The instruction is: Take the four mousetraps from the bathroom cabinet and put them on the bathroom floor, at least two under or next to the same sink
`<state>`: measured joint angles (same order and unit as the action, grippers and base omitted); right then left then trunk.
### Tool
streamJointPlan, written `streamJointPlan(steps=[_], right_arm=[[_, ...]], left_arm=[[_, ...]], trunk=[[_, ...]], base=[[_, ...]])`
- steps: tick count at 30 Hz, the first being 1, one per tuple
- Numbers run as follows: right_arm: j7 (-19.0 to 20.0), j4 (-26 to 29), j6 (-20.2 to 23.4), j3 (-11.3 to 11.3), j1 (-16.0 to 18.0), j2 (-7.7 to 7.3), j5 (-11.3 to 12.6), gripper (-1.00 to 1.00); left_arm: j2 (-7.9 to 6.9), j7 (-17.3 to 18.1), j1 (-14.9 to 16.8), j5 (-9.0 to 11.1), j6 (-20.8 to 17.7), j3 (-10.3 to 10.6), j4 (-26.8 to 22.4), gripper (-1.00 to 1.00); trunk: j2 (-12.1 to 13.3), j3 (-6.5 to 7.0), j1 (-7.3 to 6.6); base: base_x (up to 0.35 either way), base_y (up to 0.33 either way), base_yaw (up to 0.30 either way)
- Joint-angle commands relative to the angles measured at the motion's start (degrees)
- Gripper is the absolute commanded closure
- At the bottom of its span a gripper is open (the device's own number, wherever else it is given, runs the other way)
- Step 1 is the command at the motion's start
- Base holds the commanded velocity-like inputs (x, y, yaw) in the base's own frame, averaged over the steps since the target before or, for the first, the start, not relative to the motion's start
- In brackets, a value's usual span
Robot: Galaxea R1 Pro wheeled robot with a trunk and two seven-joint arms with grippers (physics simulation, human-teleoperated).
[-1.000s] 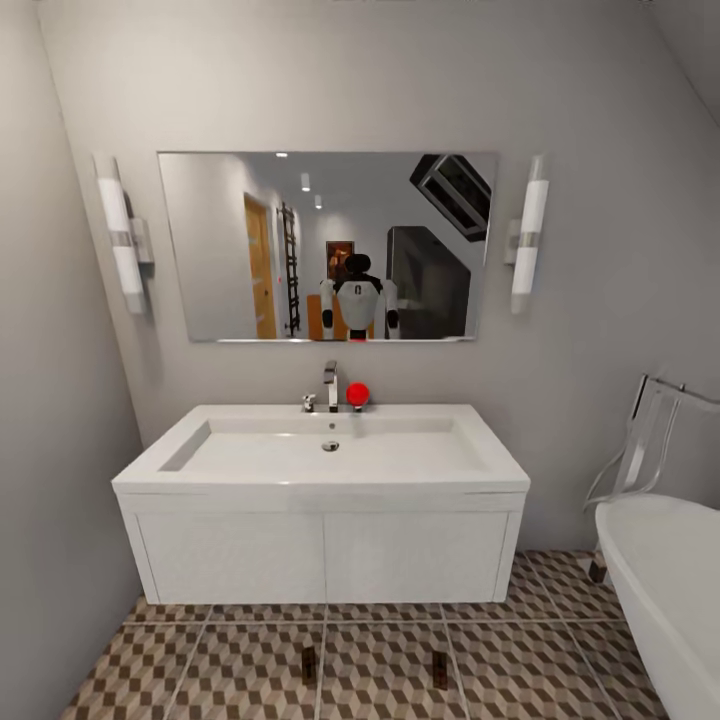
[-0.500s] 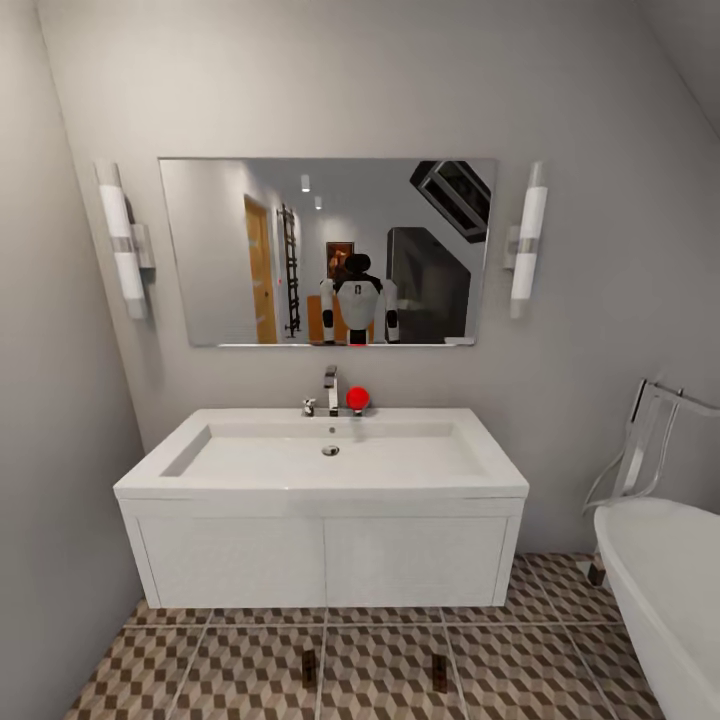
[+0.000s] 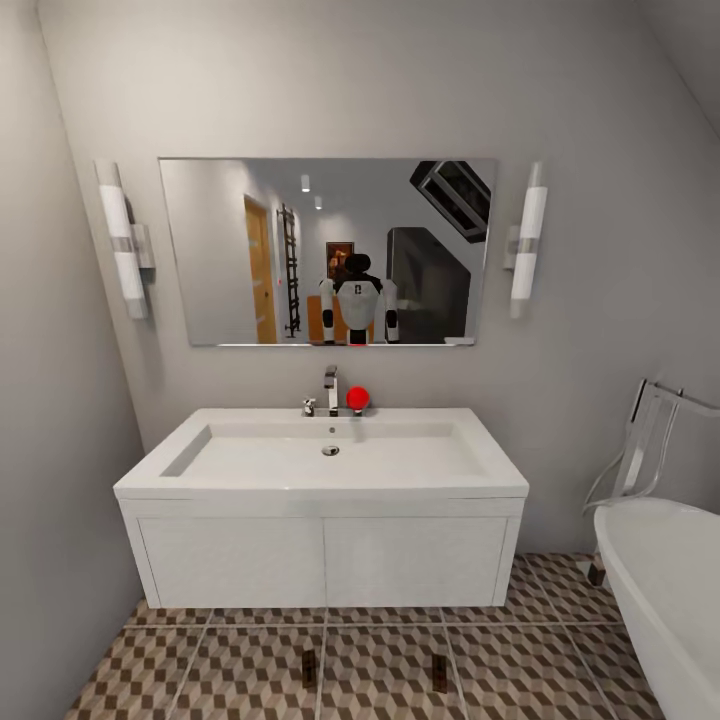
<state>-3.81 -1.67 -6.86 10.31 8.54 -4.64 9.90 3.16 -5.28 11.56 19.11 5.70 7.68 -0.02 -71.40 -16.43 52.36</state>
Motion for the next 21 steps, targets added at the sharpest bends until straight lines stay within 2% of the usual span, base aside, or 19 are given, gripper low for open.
streamJointPlan(steps=[1,21], right_arm=[[0.0,-0.2,-0.3,0.5,0.1,0.03,0.6,-1.0],[-0.1,-0.2,-0.4,0.4,0.1,0.15,0.6,-1.0]], left_arm=[[0.05,-0.1,0.0,0.4,0.2,0.5,0.0,-1.0],[0.01,0.3,-0.4,0.5,0.1,0.5,0.1,-1.0]], trunk=[[0.0,-0.07,0.0],[0.0,-0.07,0.0]], base=[[0.0,0.0,0.0],[0.0,0.0,0.0]])
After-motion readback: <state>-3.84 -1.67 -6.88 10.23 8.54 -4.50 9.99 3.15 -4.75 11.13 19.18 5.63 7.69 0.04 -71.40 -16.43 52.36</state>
